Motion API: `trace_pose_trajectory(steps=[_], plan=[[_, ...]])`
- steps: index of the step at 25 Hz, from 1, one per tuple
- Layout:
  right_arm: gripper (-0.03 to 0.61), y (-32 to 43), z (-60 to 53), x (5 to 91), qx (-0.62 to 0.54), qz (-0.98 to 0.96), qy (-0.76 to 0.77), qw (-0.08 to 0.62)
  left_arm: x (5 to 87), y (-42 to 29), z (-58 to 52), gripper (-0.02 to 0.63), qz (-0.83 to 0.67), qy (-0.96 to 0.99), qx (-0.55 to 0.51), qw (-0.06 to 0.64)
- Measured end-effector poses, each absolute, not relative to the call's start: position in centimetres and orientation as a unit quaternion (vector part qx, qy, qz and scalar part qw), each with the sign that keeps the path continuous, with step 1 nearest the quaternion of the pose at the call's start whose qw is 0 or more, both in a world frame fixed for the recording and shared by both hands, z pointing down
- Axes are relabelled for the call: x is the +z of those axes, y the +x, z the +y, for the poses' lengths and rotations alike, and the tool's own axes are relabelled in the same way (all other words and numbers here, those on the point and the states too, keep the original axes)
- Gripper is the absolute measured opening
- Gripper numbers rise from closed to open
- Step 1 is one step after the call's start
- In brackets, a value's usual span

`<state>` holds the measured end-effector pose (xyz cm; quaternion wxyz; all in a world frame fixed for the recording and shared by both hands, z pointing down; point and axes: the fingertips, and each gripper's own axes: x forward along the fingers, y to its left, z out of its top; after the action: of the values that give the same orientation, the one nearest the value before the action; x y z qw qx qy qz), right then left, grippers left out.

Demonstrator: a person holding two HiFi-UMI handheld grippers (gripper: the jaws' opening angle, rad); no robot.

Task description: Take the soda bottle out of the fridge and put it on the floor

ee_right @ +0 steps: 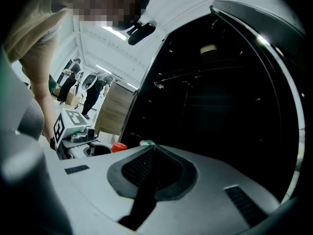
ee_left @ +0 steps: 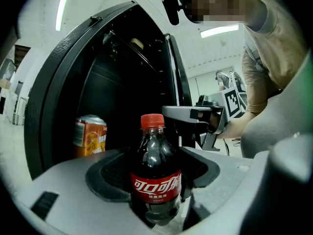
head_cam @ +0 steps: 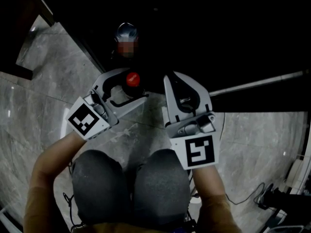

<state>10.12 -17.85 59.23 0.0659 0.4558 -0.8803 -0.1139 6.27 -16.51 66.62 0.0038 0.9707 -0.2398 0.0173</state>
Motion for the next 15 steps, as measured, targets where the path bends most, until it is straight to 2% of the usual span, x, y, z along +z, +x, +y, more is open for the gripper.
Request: trace_pose_trajectory(steps=[6,9,15], plan=[[0.003,9.2,-18.3,61.0,-0.087,-0.886,0.451,0.060,70.6,5.7,-15.6,0.298,-0.233,0.972,0.037,0.011],[0.003,8.9,-18.2,61.7,-0.084,-0.887,0.449,0.068,72.7,5.7,-15.2,0.298,-0.241,0.969,0.032,0.037],[0.003,8.1,-18.2,63.0,-0.080,-0.889,0.441,0.091,77.6,5.5,-14.7,0.298,-0.242,0.967,0.062,0.042]])
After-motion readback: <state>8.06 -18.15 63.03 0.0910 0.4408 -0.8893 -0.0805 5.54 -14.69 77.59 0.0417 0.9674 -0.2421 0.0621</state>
